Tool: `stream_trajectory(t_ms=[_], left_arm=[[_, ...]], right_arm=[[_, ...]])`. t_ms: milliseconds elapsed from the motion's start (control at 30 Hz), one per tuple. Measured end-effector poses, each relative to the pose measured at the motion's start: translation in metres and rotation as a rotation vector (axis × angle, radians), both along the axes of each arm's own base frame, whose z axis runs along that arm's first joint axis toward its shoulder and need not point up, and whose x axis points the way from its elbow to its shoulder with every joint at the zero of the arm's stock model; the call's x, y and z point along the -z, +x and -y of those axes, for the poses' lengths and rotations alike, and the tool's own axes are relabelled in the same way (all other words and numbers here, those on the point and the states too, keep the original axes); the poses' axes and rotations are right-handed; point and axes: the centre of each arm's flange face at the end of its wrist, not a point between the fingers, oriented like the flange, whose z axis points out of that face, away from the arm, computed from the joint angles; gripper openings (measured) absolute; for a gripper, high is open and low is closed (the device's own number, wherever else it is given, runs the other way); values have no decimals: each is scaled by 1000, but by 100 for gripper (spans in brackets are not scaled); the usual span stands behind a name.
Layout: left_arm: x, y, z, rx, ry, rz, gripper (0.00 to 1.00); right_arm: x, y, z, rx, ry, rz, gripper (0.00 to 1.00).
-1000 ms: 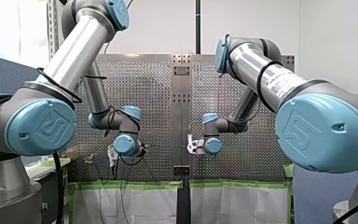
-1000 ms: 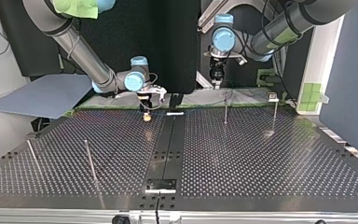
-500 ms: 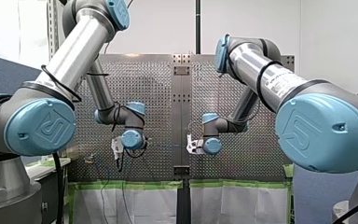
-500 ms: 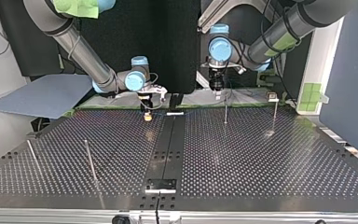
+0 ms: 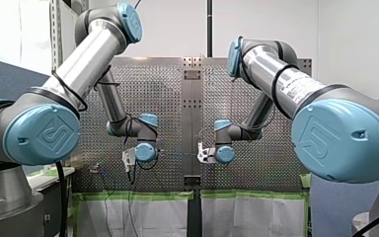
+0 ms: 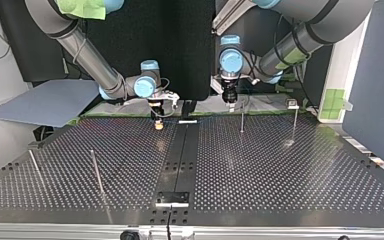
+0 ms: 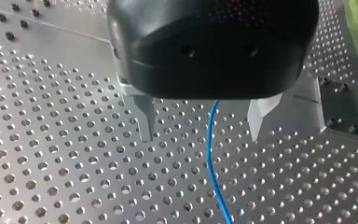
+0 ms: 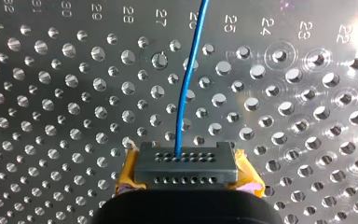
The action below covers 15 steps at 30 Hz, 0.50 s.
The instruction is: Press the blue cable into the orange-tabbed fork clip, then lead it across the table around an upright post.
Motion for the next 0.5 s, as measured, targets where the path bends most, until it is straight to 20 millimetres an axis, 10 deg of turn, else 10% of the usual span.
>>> stream_trajectory(t_ms=[500], left_arm=[[7, 25, 0, -26, -3, 13, 100]], right_arm=[[0, 1, 0, -3, -2, -1, 0]])
